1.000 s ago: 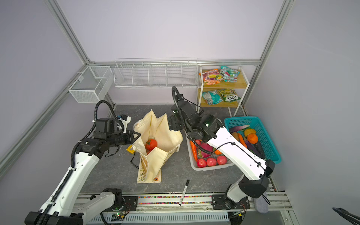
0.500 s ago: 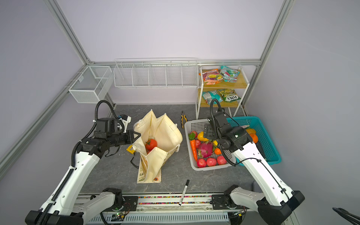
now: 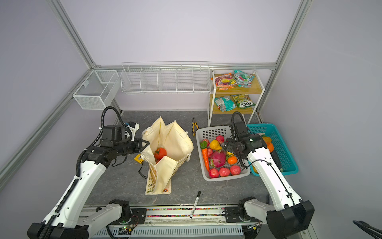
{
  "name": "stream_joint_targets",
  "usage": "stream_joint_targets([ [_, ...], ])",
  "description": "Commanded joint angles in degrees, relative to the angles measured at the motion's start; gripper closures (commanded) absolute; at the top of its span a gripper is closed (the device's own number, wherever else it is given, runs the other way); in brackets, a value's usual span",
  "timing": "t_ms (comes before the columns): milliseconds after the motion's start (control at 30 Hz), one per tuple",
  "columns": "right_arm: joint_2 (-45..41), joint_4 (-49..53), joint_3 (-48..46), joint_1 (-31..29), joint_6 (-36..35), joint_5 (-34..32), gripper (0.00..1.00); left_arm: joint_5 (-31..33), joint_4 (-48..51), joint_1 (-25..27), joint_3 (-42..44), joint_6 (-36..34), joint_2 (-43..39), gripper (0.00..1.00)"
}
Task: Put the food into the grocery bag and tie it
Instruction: 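Withdraw the right gripper from the bag back over the white basket, then lower the right gripper toward a red apple in the white basket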
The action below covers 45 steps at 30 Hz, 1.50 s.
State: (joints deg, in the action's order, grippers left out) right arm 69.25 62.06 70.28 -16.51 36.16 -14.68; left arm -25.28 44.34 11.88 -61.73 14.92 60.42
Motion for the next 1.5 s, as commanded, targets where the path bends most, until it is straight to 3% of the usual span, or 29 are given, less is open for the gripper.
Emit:
stream_joint_targets([
  [0, 0.95, 2.57, -1.26, 0.91, 1.53, 0.68, 0.11, 0.80, -0.65, -0.28, 0.91, -0.15, 0.40, 1.00],
  [300, 1.23, 0.85, -5.25, 2.34, 5.41, 1.49, 0.00, 1.04, -0.83, -0.28, 0.64, -0.24, 1.00, 1.00],
  [667, 4.35, -4.87, -6.99, 3.29, 8.02, 3.90, 0.10, 1.15, -1.00, -0.28, 0.82, -0.02, 0.57, 1.00],
  [967, 12.30, -6.43, 0.36, 2.41, 0.92, 4.30, 0.11, 1.02, -1.27, -0.28, 0.87, 0.29, 0.46, 1.00],
  [1467, 34.11, -9.89, 16.12, -1.32, -8.10, 7.51, 0.14, 1.32, -1.36, -0.28, 0.74, 0.20, 0.83, 1.00],
])
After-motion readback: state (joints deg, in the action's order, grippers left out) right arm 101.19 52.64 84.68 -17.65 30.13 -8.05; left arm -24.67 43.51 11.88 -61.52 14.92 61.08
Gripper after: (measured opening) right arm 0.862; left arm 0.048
